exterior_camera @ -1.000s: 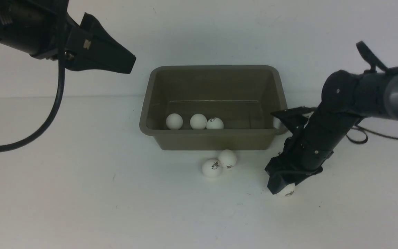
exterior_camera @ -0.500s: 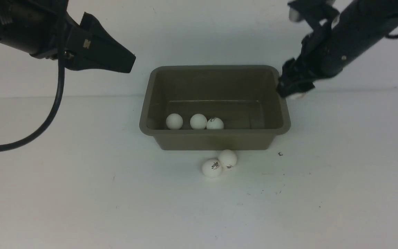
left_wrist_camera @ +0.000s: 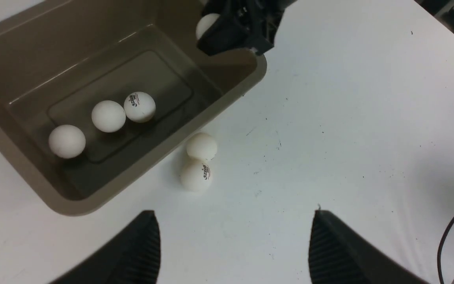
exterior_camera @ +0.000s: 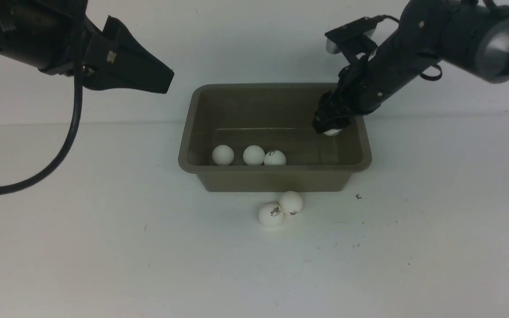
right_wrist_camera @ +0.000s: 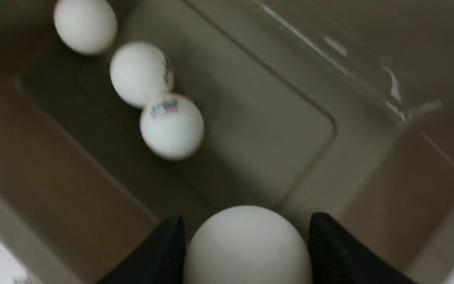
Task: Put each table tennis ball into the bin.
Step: Use the right arm to put the table tennis ball into the box, then use the right arm to clamp the table tennis ball closest to it
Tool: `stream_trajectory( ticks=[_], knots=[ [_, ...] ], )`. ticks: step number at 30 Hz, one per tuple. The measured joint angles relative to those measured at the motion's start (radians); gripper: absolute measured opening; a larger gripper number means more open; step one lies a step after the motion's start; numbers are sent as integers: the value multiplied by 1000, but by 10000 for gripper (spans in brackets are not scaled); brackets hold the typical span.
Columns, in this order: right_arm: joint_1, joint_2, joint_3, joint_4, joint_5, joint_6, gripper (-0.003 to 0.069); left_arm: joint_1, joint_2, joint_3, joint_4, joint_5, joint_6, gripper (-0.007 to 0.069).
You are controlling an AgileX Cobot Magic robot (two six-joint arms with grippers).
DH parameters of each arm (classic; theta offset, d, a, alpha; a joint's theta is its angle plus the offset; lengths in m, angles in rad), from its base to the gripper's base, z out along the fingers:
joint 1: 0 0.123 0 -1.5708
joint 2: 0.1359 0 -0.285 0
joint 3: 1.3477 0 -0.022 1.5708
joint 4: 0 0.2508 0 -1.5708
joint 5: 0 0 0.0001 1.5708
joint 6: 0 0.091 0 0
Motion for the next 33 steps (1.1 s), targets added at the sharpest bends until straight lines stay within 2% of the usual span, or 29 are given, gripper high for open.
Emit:
stream_trajectory(
  ticks=[4, 8, 11, 14, 21, 27, 33],
  knots=[
    [0, 1, -19, 38, -18, -17, 374, 0, 0, 0, 0, 0, 0, 457],
    [0, -5, -79, 30, -19, 11, 496, 0, 0, 0, 0, 0, 0, 457],
    [0, -28, -148, 2, -18, 29, 525, 0, 0, 0, -6, 0, 0, 457],
    [0, -74, -225, -65, -8, 64, 528, -3, 0, 0, -14, 0, 11, 457],
    [0, -251, -314, -358, 127, 203, 531, -56, 0, 0, 5, -13, 20, 457],
    [0, -400, -318, -398, 209, 234, 531, -106, 6, 0, 31, -57, 29, 457],
    [0, -513, -294, -488, 293, 271, 531, -112, 34, 0, 34, -58, 34, 457]
  ],
)
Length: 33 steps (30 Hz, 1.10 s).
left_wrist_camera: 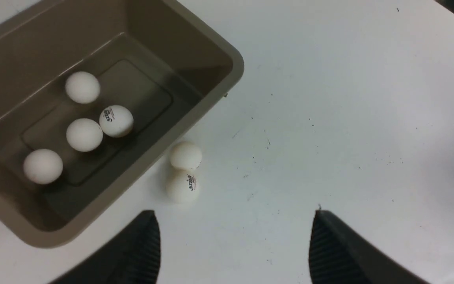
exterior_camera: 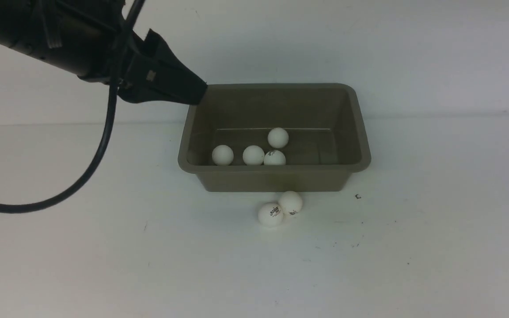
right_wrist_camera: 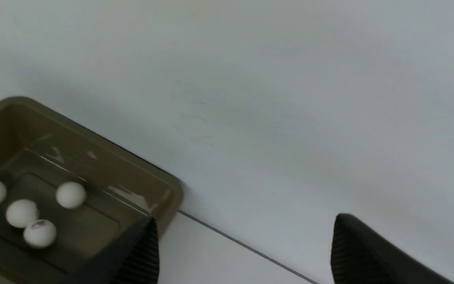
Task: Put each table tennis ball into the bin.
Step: Use the right arm to clamp the table tennis ball closest to it
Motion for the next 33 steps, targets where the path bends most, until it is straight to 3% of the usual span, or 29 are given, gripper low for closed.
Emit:
stream_trajectory(
  ticks=[8, 16, 21, 33],
  knots=[
    [0, -121, 213, -49, 29, 75, 531, 0, 12, 0, -4, -2, 4, 457],
    [0, -236, 461, 87, 29, 81, 531, 0, 17, 0, -28, -20, 15, 457],
    [0, -336, 687, 109, 22, 64, 531, -11, 50, 0, -48, -26, 30, 457],
    [0, -424, 1014, 137, -229, 13, 531, -153, 268, 0, 94, -139, 22, 457]
  ],
)
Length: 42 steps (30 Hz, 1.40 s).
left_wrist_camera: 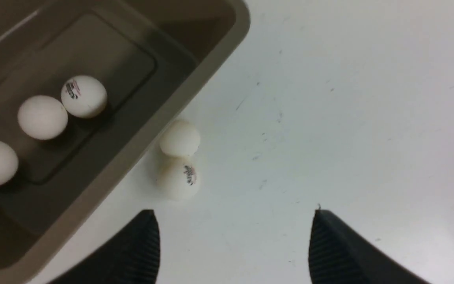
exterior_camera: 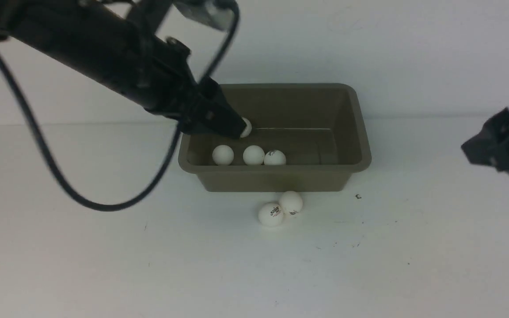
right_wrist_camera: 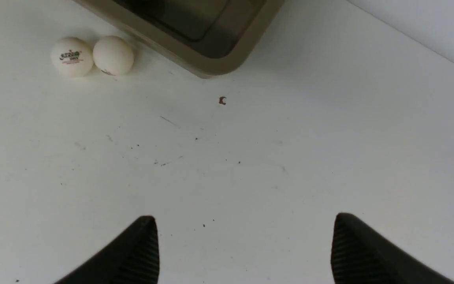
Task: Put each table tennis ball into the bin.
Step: Use the right arm to clamp the table tennis ball closest to it
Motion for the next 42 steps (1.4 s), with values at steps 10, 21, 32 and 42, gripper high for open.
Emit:
stream_trajectory(
  ticks=[10, 21, 32, 42],
  knots=[
    [0, -1, 2, 0, -24, -9, 531, -88, 106, 0, 84, -23, -200, 457],
    [0, -1, 3, 4, -35, -26, 531, -194, 117, 0, 291, -37, -404, 439],
    [0, -1, 3, 4, -40, -33, 531, -195, 232, 0, 383, -202, -468, 408],
    [0, -1, 3, 4, -48, -50, 531, -195, 313, 0, 305, -258, -456, 408]
  ],
)
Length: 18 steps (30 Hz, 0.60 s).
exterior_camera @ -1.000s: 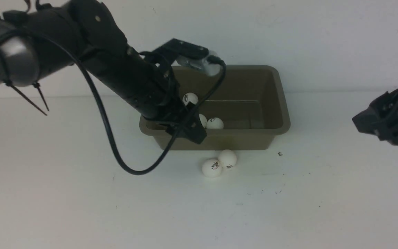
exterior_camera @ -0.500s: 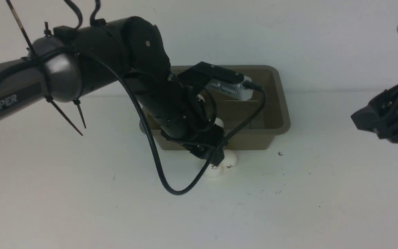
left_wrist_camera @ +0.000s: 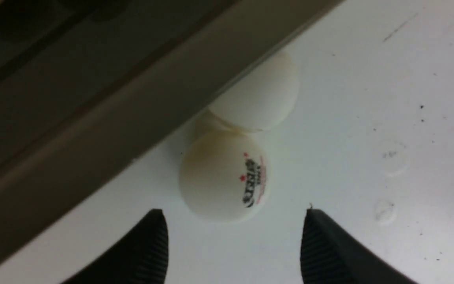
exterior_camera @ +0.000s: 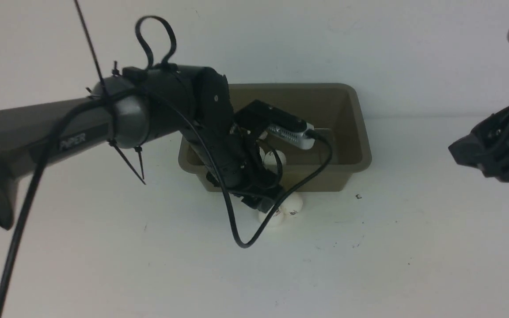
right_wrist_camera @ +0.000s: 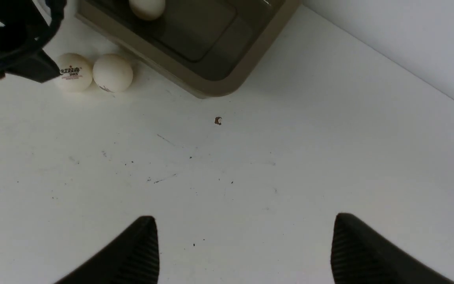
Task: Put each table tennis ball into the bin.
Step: Use the right arm to clamp the table tennis ball closest to it
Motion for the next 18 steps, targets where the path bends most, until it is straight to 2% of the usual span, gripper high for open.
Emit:
stream_trajectory(
  ticks=[18],
  knots=[
    [0, 0, 0, 0, -7, -2, 499, 0, 43, 0, -72, -83, 25, 408]
  ],
)
